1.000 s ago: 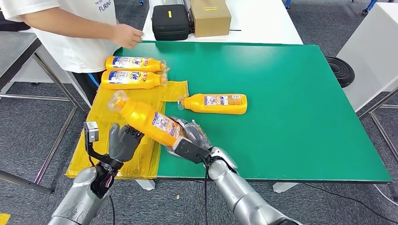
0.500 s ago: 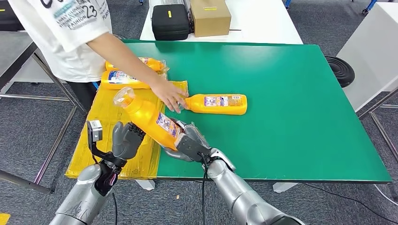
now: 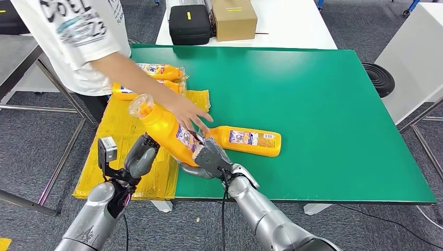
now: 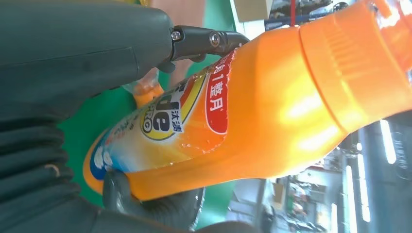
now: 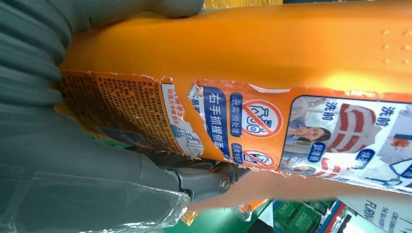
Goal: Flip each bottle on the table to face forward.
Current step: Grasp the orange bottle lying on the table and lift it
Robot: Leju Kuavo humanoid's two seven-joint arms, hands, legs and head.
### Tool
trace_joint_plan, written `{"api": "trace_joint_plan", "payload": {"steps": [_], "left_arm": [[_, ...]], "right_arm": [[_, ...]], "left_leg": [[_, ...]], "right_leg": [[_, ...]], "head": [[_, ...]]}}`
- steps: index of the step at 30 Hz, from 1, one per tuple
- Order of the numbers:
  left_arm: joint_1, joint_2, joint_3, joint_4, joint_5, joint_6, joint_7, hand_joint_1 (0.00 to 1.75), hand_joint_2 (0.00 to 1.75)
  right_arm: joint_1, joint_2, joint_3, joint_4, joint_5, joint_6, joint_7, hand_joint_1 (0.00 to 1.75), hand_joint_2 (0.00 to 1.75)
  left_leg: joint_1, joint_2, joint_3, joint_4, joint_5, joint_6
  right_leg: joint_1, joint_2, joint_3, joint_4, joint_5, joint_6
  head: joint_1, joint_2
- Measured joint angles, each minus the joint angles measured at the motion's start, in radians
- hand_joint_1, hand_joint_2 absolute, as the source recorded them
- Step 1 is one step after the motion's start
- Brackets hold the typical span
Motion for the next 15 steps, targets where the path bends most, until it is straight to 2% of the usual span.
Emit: {"api": "trace_joint_plan", "payload": {"steps": [5, 15], "left_arm": [[0.0, 0.0, 0.0, 0.0, -0.077, 0.053, -0.017, 0.0, 1.75], [-0.002, 0.0, 0.001, 0.0, -0.121, 0.095, -0.02, 0.0, 1.75]], "right_arm": [[-0.001, 0.003, -0.002, 0.002, 0.0, 0.006, 0.003, 1.75, 1.75], [-0.01, 0.014, 0.0, 0.007, 0.033, 0.017, 0.022, 1.75, 1.75]], "left_leg": [[0.0, 0.0, 0.0, 0.0, 0.0, 0.0], [0.0, 0.0, 0.0, 0.0, 0.0, 0.0]], "right_leg": [[0.0, 0.0, 0.0, 0.0, 0.0, 0.0], [0.0, 0.0, 0.0, 0.0, 0.0, 0.0]], "head": [[0.0, 0.0], [0.0, 0.0]]}}
